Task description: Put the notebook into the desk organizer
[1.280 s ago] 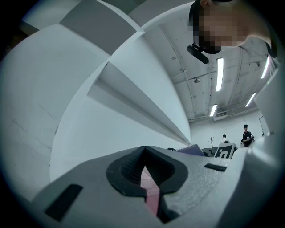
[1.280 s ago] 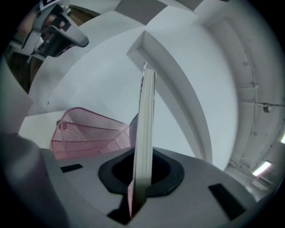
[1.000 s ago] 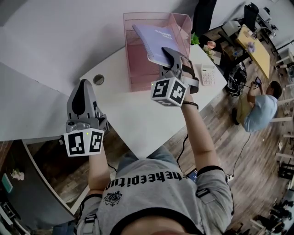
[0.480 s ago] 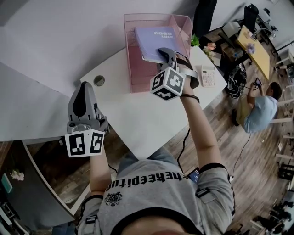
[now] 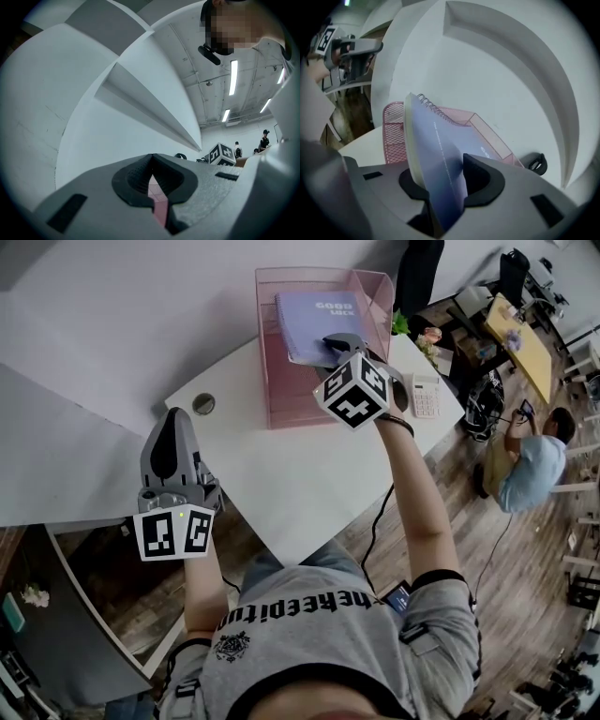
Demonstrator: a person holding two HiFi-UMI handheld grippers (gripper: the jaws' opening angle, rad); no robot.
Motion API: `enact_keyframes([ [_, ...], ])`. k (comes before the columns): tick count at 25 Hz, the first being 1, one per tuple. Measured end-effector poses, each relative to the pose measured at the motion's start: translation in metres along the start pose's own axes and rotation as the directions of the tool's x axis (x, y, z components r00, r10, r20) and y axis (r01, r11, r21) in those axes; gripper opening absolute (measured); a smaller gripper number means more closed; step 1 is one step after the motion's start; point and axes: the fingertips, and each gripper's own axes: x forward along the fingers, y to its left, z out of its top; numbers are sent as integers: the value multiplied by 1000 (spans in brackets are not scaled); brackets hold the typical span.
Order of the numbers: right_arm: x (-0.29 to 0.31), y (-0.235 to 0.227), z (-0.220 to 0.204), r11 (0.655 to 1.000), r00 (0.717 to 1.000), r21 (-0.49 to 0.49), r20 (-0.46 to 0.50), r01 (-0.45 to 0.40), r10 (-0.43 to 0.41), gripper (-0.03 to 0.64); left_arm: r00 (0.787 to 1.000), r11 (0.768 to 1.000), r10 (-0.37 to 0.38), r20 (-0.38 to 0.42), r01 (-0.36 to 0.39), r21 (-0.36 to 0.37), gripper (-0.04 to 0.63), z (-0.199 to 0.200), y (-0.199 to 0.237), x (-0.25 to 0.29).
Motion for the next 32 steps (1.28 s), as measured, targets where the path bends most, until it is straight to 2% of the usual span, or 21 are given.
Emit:
enact_keyframes([
  [10,-9,17,0,982,986,80,30,-168,166,215,1000,1000,3,2,-3,0,3,4,-2,-6],
  [14,-18,27,5,957,964,121,69,-262,255,262,1000,1000,0,6,0,4,3,6,-4,-10],
  [17,-26,32,12,941,949,139,105,-309,296,273,1000,1000,0,10,0,5,3,9,-4,-12],
  [26,-47,53,30,897,912,218,241,-384,332,273,1000,1000,-17,26,17,10,3,18,-9,-18],
  [30,-59,49,36,886,913,291,306,-360,270,268,999,999,-31,37,30,13,3,22,-13,-22],
  [31,-62,47,36,885,915,309,315,-349,251,254,999,999,-35,39,34,13,3,23,-15,-23],
  [32,-66,46,36,882,918,330,326,-336,227,212,998,999,-39,41,38,14,3,24,-16,-24],
])
